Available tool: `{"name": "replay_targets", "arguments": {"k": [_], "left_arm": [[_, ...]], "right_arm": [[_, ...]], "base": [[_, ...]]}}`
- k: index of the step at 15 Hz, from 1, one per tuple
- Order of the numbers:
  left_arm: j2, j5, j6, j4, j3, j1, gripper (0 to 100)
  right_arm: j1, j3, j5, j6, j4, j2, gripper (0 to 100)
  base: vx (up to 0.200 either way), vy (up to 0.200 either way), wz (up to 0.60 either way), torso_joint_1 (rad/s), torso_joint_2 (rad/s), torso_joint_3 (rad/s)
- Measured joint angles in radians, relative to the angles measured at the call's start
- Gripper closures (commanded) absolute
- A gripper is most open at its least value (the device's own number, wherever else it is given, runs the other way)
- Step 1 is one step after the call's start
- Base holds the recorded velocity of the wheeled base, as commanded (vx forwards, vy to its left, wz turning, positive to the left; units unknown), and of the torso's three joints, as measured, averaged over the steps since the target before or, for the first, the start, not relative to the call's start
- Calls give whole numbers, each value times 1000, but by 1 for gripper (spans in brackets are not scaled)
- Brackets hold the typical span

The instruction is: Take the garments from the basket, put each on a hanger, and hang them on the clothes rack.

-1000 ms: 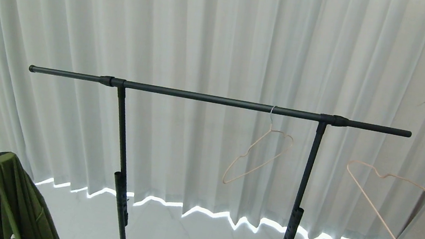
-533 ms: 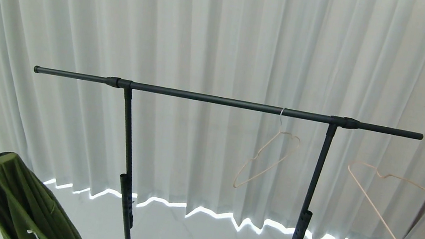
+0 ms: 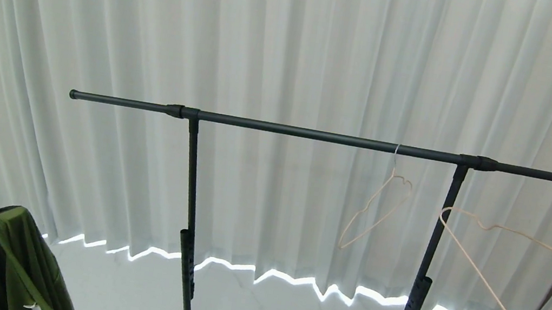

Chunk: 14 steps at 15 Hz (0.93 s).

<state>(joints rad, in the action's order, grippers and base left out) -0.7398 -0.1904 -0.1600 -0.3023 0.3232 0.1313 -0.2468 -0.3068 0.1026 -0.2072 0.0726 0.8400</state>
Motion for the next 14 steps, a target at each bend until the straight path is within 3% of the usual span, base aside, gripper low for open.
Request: {"name": "replay_targets", "arguments": {"k": [2, 6, 8, 14], "left_arm": [[6, 0, -16, 0, -23, 1, 100], [-4, -1, -47, 1, -69, 3, 100], [-43, -6, -47, 0, -29, 5, 100], [-296, -23, -47, 1, 189, 50, 100]], "right_arm": [[-33, -5, -123, 0, 2, -3, 100], [-81, -50, -196, 40, -3, 13, 100], [-120, -74, -225, 55, -5, 29, 100], [-404, -157, -252, 35, 27, 131, 100]], "base": [[0, 0, 0, 0, 0, 0], [0, 0, 0, 0, 0, 0], [0, 0, 0, 0, 0, 0], [0, 0, 0, 0, 0, 0]]}}
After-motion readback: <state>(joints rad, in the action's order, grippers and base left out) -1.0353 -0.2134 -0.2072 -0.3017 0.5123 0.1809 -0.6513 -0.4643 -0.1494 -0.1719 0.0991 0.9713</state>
